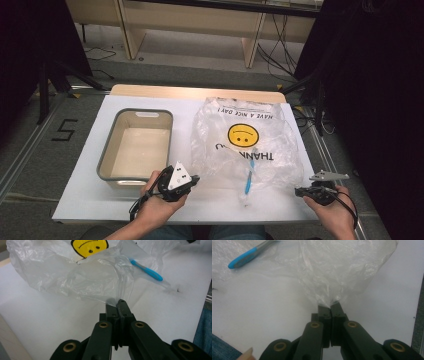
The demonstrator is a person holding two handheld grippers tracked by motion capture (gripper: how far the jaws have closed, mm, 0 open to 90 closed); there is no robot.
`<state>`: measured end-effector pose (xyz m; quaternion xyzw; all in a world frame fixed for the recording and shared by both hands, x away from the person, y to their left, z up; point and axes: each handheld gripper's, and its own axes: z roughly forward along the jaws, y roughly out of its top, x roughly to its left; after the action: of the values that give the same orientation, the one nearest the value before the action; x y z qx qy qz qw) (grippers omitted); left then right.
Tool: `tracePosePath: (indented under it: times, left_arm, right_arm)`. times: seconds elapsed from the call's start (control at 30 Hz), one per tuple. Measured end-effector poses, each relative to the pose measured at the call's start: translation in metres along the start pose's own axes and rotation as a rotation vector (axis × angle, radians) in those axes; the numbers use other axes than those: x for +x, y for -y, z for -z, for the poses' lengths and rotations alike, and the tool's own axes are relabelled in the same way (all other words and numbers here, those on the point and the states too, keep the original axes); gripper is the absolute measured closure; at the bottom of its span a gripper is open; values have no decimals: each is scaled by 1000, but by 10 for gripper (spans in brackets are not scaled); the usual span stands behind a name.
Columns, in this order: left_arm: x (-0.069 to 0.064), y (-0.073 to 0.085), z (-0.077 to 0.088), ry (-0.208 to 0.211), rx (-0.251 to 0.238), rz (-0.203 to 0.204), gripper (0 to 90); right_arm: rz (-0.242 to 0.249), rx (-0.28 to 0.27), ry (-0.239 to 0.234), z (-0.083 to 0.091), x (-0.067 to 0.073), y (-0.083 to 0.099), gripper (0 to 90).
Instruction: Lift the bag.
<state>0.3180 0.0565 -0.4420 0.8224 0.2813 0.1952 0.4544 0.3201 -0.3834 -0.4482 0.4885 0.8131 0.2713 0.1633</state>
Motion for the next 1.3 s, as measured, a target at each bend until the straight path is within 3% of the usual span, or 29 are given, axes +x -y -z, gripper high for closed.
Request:
tracePosePath:
  times: [0.5, 0.77, 1.3]
  left_arm:
    - [12, -9, 14, -18, -85, 27, 893]
    - [16, -15, 21, -38, -164, 17, 892]
    - [26, -22, 27, -70, -219, 18, 892]
  right_arm:
    - [-31, -82, 4, 15, 0, -6, 899]
    - [-37, -154, 6, 27, 2, -14, 899]
    - [-53, -243, 18, 40, 2, -19, 899]
